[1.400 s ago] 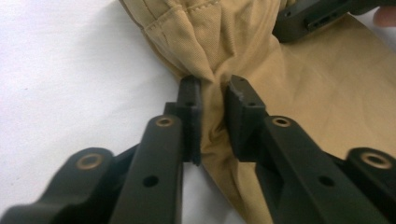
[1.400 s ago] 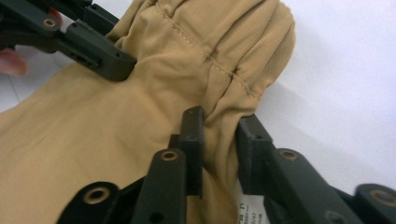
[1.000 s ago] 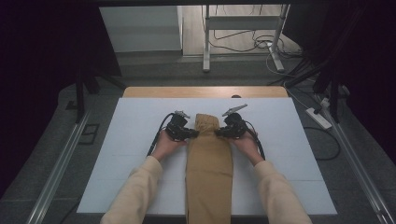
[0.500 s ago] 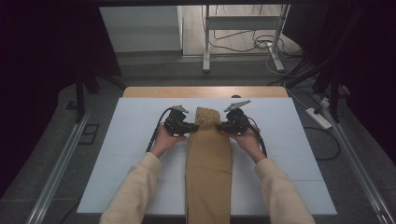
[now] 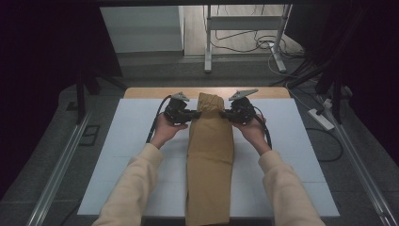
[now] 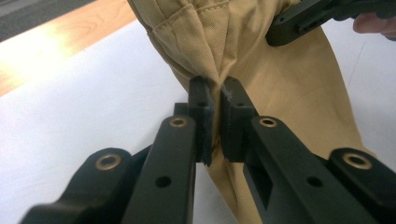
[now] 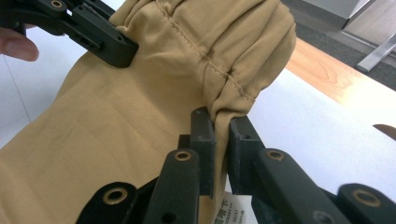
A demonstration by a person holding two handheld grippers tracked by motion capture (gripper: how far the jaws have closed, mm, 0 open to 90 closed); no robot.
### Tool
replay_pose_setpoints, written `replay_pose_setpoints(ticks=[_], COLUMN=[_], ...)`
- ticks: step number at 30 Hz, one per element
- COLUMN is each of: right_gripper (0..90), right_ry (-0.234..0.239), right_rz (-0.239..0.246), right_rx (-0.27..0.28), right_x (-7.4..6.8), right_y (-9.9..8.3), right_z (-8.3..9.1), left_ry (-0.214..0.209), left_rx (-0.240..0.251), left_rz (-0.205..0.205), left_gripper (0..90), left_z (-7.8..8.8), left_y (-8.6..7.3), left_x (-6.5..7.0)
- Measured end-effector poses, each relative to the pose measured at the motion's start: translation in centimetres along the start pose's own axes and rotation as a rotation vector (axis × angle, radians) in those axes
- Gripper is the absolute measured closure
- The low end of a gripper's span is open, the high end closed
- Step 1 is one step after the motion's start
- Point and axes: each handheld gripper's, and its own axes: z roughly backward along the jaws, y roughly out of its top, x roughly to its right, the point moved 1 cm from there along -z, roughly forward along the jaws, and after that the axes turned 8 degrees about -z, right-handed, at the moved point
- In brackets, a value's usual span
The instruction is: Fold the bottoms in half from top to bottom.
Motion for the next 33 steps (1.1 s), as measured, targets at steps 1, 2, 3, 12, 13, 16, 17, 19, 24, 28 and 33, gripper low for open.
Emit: replay_pose_setpoints(ticks=[1,2,3,12,13,16,17,19,24,28,33], right_gripper=[82.2,82.3,82.2,82.2,82.3,82.3,82.3,82.5,82.7,82.8,82.8], right_ry=[0.002,0.001,0.002,0.027,0.033,0.049,0.058,0.067,0.088,0.100,0.120], right_rz=[0.000,-0.005,-0.004,-0.021,-0.025,-0.041,-0.045,-0.046,-0.054,-0.053,-0.049], right_rx=[-0.002,-0.005,-0.003,-0.012,-0.012,-0.002,0.000,-0.003,-0.019,-0.033,-0.035], right_x=[0.0,0.0,0.0,0.0,-0.1,-0.2,-0.2,-0.4,-0.7,-1.0,-1.5], right_y=[-0.1,-0.3,-0.4,-1.3,-1.5,-1.8,-2.0,-2.2,-2.6,-2.7,-2.9], right_z=[-0.1,-0.2,-0.2,-0.5,-0.4,-0.3,-0.2,-0.1,0.1,0.3,0.6], left_ry=[-0.001,-0.001,-0.003,-0.015,-0.017,-0.027,-0.029,-0.033,-0.043,-0.053,-0.066], left_rx=[-0.004,-0.005,-0.005,-0.011,-0.008,-0.005,-0.003,-0.010,-0.012,-0.013,-0.003], left_rz=[-0.002,-0.001,0.001,-0.007,-0.007,-0.012,-0.014,-0.017,-0.013,-0.008,-0.011], left_gripper=[84.0,84.0,84.1,84.0,84.0,84.0,84.0,84.0,84.1,84.1,84.1], left_z=[-0.1,-0.2,-0.2,-0.2,-0.2,0.0,0.1,0.1,0.2,0.4,0.9], left_y=[-0.1,-0.2,-0.2,-1.0,-1.1,-1.4,-1.4,-1.6,-2.1,-2.3,-2.7], left_x=[0.0,0.0,0.0,0.6,0.7,1.1,1.2,1.4,1.6,1.7,2.3])
